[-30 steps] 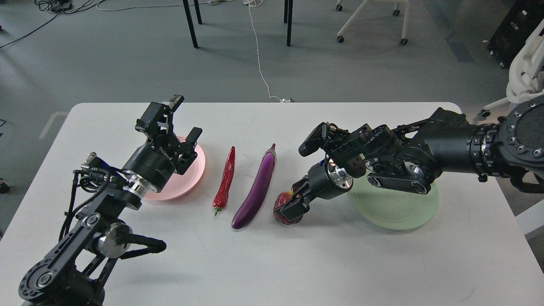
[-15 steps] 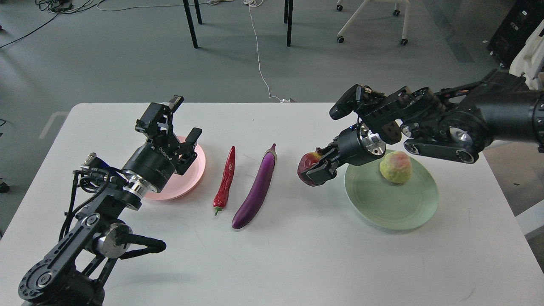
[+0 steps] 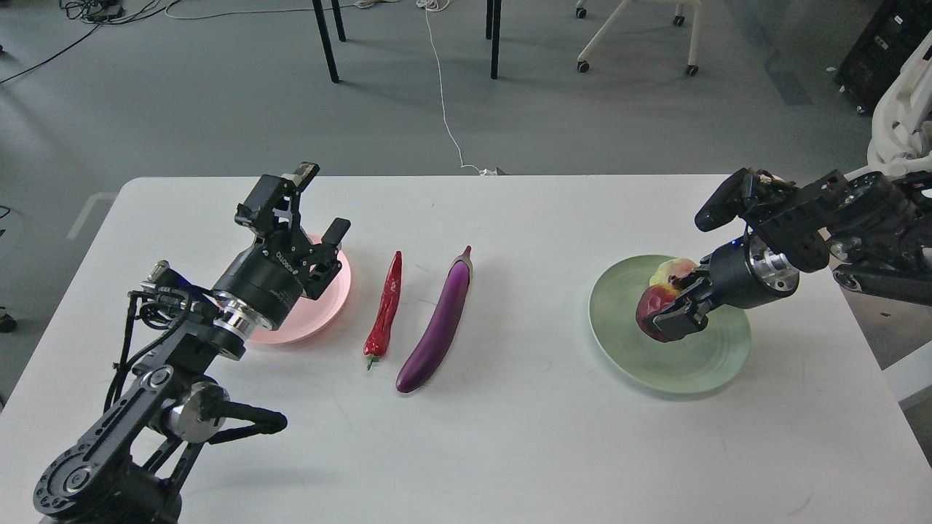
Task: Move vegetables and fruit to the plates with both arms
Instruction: 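Place the red apple on the green plate and open the right gripper, then lower the left gripper onto the red chili pepper and grasp it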
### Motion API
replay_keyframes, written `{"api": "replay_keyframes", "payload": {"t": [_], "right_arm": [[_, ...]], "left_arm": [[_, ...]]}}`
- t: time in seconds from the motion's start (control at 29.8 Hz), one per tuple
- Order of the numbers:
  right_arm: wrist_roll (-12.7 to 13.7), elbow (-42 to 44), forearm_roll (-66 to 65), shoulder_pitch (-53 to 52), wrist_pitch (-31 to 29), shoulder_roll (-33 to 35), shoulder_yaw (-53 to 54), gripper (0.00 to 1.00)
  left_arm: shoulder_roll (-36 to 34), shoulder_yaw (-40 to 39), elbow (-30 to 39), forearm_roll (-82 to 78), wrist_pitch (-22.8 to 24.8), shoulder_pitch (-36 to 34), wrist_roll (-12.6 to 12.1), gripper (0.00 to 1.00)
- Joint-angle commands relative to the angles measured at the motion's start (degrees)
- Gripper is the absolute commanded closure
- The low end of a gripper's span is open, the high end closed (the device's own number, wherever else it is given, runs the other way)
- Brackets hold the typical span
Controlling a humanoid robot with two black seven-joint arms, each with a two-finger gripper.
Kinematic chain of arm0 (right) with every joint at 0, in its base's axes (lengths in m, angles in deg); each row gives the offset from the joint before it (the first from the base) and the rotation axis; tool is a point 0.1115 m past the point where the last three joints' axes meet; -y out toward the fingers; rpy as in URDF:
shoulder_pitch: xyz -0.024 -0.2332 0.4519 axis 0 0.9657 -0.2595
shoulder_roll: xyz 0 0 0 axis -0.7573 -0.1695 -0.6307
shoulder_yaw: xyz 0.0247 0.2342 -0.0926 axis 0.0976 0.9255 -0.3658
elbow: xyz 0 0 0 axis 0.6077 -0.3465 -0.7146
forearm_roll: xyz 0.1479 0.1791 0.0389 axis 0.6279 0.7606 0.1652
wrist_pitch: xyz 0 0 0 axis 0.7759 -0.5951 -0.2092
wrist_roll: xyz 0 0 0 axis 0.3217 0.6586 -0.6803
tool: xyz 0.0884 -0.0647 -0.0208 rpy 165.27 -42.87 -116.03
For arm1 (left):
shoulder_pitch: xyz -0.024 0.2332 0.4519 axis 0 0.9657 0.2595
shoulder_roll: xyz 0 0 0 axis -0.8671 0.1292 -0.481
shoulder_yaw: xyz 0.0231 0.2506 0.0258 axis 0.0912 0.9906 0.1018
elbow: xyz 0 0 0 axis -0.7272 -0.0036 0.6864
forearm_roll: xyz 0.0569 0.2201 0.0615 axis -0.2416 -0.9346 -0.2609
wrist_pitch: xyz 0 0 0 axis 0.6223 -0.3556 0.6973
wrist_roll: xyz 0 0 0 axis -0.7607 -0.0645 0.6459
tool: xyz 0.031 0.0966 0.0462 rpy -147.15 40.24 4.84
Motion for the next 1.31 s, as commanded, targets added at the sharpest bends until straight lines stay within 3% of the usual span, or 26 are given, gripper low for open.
{"api": "replay_keyframes", "payload": {"t": [0.0,0.2,0.57,0.74,1.07,1.27], "right_arm": [[0.0,0.7,0.1,1.7,0.1,0.0,0.1,0.29],[0.0,0.8,0.3,2.7,0.1,0.2,0.4,0.06],[0.0,0.0,8.9,2.8,-0.1,5.5,12.7,0.02],[0.0,0.7,30.2,10.1,0.4,6.5,21.2,0.02],[0.0,4.5,72.0,40.5,-0.6,3.6,57.3,0.02],[0.0,7.4,83.9,47.1,-9.4,5.6,65.4,0.02]], "left_arm": [[-0.1,-0.1,0.2,0.0,0.0,0.0,0.0,0.02],[-0.1,0.0,0.4,-0.1,-0.1,0.0,0.0,0.02],[-4.2,0.7,0.4,-0.7,0.2,-0.9,-0.1,0.02],[-9.4,5.8,1.9,-4.5,0.3,-4.7,-0.1,0.02],[-15.2,26.2,2.8,-38.0,0.8,-17.0,-0.5,0.01],[-15.4,30.2,-1.8,-60.4,11.3,-25.8,-1.3,0.02]]}}
